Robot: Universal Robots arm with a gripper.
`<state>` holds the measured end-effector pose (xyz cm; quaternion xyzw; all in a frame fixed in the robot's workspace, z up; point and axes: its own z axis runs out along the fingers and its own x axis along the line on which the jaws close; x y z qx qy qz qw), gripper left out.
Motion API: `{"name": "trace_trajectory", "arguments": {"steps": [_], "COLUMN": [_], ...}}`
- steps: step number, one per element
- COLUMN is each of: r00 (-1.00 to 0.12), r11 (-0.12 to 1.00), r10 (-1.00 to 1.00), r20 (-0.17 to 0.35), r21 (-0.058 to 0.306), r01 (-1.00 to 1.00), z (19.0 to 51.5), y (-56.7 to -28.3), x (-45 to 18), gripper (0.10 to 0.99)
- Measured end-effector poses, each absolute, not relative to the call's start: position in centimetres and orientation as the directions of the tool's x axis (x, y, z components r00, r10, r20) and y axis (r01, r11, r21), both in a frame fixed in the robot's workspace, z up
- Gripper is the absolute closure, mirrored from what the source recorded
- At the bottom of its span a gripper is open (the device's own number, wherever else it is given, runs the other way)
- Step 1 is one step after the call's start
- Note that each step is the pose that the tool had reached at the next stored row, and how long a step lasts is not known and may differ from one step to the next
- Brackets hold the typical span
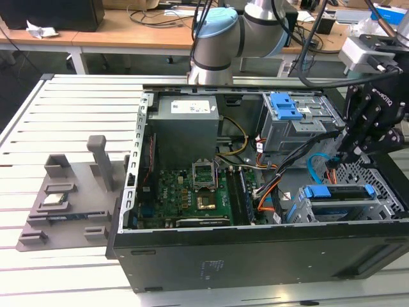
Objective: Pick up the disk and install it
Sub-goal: 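Insert the first disk wire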
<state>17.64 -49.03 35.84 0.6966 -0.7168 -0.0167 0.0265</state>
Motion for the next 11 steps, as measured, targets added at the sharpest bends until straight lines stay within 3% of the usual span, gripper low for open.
{"name": "trace_trajectory", "arguments": {"steps": [8,10,11], "r00": [-0.028,-0.028,-0.028], "r11": [0.03,0.031,0.031], "r10": [-0.999,-0.999,-0.999], "r20": [0.037,0.039,0.04], "r21": [0.06,0.06,0.06], "r01": [-0.998,-0.998,-0.998], "z": [35.63,35.63,35.63], "y": [-49.06,-49.06,-49.06], "x": [17.63,17.63,17.63], "gripper": [0.784,0.8,0.863]}}
